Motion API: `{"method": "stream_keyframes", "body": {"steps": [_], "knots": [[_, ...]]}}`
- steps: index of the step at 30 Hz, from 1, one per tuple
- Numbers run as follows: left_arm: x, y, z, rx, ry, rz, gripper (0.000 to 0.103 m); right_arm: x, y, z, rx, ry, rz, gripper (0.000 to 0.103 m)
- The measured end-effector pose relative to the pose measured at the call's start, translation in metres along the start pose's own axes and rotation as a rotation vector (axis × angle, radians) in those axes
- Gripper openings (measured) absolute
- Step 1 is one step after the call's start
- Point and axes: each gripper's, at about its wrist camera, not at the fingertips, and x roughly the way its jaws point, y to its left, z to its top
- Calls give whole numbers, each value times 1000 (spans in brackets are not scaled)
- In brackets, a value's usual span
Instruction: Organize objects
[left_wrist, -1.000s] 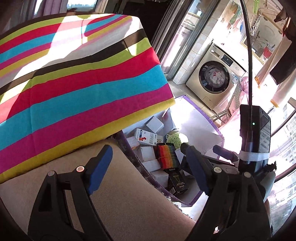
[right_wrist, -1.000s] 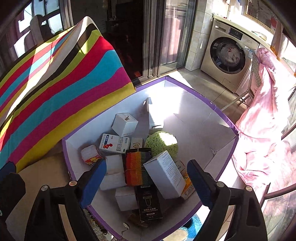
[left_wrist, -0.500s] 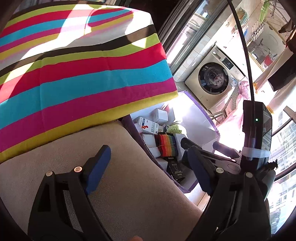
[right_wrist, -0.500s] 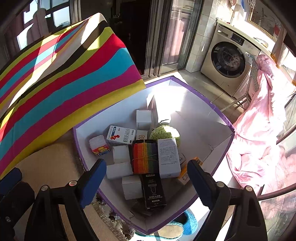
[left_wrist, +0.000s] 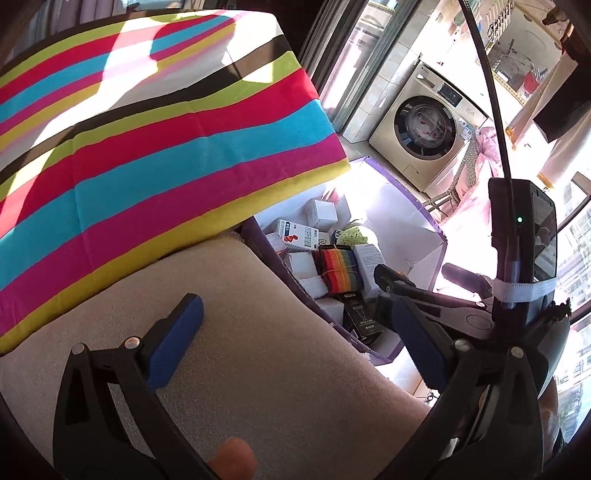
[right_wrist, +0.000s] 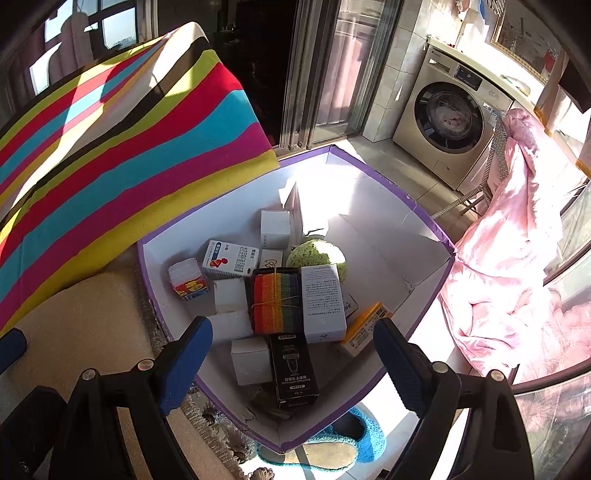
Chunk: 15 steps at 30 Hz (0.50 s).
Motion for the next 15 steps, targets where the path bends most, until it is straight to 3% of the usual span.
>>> {"method": "stream_keyframes", "body": {"steps": [6, 11, 15], "knots": [[10, -11, 4, 21, 53, -21, 102, 2, -15, -8, 5, 17, -29, 90], [26, -28, 5, 54, 122, 72, 102, 5, -34, -10, 30, 24, -57, 90], [35, -36, 3, 54, 149, 39, 102, 5, -43, -10, 43, 28, -65, 90]]}}
